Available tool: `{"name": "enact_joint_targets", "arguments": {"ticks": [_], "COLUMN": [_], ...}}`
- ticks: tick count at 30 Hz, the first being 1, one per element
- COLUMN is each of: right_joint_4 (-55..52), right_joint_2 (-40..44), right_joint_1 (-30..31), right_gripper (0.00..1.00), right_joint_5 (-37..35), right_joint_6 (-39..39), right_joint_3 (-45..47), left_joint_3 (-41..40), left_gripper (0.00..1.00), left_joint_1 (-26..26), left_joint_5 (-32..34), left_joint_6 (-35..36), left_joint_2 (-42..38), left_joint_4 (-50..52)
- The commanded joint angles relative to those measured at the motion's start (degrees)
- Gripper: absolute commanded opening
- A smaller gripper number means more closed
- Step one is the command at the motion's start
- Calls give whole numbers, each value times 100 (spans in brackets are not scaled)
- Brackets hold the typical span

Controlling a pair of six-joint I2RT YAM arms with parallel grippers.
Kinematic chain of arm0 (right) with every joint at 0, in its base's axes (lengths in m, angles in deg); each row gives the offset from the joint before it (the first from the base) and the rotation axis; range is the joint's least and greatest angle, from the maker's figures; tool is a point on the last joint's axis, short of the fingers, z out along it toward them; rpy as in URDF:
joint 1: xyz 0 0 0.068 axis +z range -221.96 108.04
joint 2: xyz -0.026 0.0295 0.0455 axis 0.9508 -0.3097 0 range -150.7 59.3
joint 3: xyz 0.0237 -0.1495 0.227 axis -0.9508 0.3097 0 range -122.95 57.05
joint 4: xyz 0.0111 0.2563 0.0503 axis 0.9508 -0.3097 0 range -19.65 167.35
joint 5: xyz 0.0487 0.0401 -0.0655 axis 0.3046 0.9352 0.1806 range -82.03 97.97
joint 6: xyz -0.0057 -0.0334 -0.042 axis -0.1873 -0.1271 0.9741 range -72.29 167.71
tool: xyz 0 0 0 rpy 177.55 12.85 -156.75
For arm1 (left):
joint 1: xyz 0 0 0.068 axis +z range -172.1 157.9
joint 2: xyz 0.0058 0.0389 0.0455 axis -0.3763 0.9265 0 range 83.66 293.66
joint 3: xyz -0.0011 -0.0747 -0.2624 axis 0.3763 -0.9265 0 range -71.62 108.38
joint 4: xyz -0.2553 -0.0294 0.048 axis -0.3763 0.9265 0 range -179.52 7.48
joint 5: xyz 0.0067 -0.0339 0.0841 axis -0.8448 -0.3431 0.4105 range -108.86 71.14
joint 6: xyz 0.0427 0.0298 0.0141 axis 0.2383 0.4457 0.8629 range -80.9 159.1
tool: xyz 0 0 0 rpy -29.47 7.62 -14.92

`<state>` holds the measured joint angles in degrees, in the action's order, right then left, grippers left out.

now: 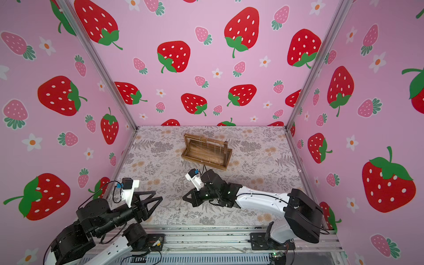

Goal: Take the necklace off the jewelry display stand
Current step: Place the necklace at the center of the board.

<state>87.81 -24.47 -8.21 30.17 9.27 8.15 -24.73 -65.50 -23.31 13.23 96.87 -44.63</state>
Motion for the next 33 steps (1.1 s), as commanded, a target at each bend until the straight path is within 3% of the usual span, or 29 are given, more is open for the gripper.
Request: {"name": "enact_joint_targets", "arguments": {"ticks": [1,11,33], "right_joint_4": [18,-53,-178], "right_joint_2": [-271,-1004,-2362], "right_joint_1": [33,-139,-799], "right_gripper": [0,0,0], "right_joint_5": [-287,-966,-1185], "right_joint_6": [-107,-18,-120], "right_joint_3": [-215,-566,-1241], "left_joint_3": [7,-14,-36], "left_gripper": [62,63,65], "left_joint_1": [-12,-11,-8], "left_joint_5": [32,15,-303], "left_joint_6": [70,115,218], "left_joint_2": [-75,-110,48], "left_joint_4": [-78,-110,-195]}}
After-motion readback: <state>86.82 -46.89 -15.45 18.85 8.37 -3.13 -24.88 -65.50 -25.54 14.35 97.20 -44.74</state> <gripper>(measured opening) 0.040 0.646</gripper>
